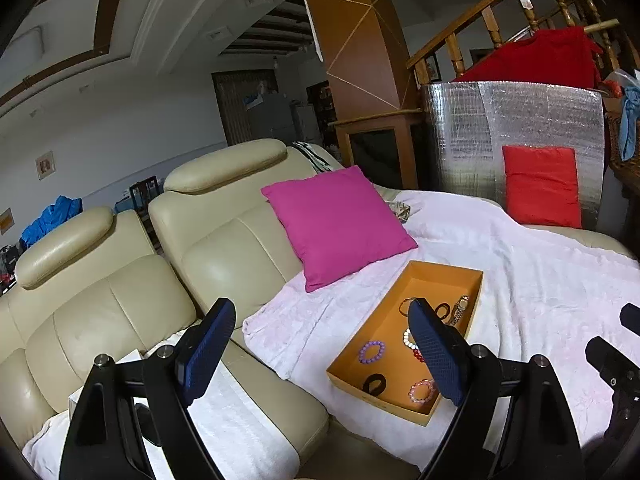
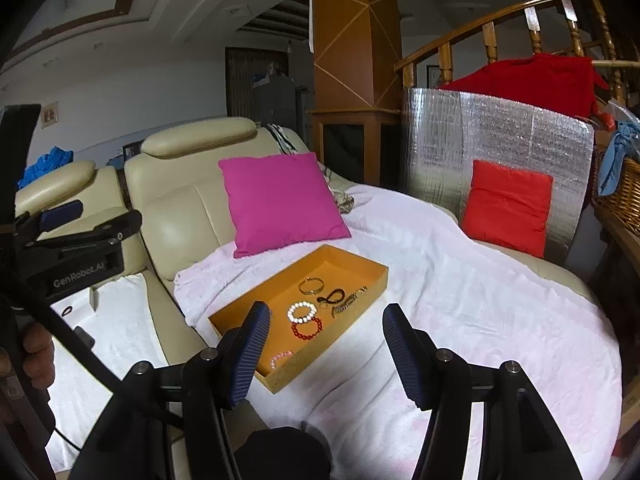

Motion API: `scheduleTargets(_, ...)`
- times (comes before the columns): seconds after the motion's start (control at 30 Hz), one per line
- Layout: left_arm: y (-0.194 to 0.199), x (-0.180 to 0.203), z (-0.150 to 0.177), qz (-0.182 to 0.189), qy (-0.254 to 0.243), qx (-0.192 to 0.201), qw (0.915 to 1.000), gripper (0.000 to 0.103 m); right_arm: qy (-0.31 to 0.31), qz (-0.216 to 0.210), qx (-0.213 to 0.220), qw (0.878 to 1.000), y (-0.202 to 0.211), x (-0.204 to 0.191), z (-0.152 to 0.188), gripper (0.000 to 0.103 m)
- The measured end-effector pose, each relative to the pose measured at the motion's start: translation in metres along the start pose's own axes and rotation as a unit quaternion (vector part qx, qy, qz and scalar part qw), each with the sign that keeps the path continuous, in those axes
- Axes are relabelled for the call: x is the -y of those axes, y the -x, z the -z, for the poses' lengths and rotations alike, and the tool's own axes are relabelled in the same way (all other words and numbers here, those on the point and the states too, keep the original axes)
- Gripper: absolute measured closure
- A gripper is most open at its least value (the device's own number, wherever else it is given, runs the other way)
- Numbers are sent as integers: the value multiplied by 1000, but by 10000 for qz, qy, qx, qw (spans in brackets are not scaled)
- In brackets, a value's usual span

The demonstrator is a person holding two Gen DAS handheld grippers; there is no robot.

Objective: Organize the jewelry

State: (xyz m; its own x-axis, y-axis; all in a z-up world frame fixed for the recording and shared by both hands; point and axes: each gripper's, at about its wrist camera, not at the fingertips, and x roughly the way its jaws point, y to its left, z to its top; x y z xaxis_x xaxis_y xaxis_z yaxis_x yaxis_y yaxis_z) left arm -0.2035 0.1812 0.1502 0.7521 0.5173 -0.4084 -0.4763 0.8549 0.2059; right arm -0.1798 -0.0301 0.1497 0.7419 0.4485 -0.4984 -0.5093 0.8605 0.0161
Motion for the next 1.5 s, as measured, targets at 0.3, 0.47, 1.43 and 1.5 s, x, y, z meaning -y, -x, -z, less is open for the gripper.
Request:
scheduleTargets(0.3, -14, 14, 1, 46, -192, -62, 9998, 15, 17, 61, -142, 9999, -16, 4, 4, 40)
scheduleTargets(0.47, -21, 17, 4, 70, -189, -147, 9997, 15, 21, 62, -202, 9998, -21, 4, 8, 40)
scheduleTargets(1.43, -74, 17, 20, 95, -72, -549, 9984, 15, -81, -87, -457, 9989, -73, -2, 11, 40)
scheduleTargets(1.5, -78, 17, 21, 113, -76, -568, 9983, 15, -80, -91, -474, 9988, -78, -6, 11, 40)
